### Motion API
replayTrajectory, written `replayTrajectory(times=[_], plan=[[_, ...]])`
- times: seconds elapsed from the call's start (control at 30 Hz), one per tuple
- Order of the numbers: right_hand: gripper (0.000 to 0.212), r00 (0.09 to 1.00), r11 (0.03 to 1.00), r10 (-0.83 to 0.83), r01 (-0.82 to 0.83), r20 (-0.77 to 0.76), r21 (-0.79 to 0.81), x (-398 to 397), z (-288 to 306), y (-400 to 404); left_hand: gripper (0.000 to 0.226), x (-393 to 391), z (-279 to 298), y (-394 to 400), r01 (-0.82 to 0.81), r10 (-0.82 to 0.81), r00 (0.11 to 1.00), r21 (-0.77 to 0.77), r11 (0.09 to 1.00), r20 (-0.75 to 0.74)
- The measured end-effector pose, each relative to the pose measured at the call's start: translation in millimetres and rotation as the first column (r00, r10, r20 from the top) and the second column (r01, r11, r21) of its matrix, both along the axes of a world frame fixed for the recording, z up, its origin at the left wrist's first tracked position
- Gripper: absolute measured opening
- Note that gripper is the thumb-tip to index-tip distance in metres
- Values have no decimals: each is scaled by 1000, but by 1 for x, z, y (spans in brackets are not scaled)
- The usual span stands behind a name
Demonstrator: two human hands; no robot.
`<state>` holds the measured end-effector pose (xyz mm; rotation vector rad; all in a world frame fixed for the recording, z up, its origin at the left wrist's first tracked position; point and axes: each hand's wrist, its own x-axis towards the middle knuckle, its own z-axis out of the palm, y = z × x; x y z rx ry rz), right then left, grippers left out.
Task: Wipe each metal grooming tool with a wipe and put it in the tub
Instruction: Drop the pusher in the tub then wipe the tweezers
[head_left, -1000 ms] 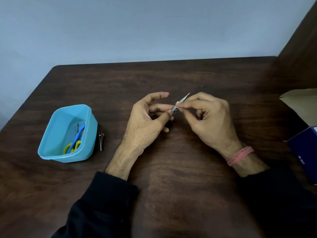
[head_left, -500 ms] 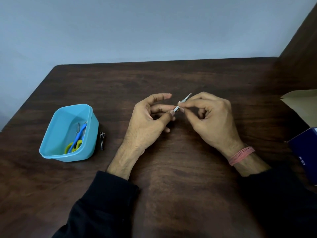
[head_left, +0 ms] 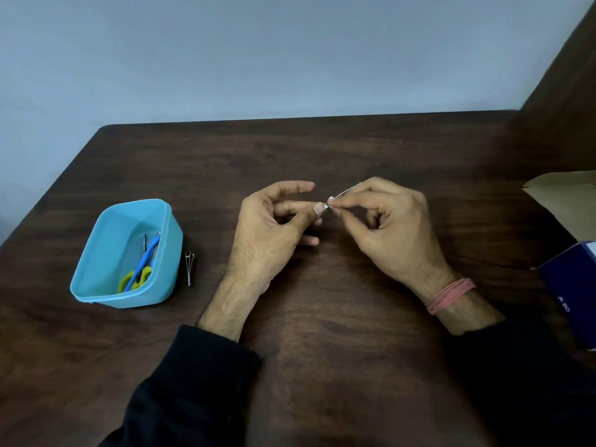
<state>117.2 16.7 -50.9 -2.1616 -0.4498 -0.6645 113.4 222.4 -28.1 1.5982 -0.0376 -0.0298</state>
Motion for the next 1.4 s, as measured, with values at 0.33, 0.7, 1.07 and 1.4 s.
replayTrajectory(times=[0.33,0.7,1.07,1.4], plan=[[10,999,999,-45,45,-1,29,2,0,-2,38,0,0,-1,-15,15,1000,-3,1000,4],[13,1000,999,19,-19,-9,-45,1,-1,-1,34,0,0,1,36,-37,999,32,999,5],[11,1000,1000,11,-11,-14,-22,0,-1,-1,35,-2,3,1,69,-69,997,31,997,21],[12,997,998,66,-66,-30,-14,0,0,-1,35,-3,4,0,69,-70,997,40,997,15]])
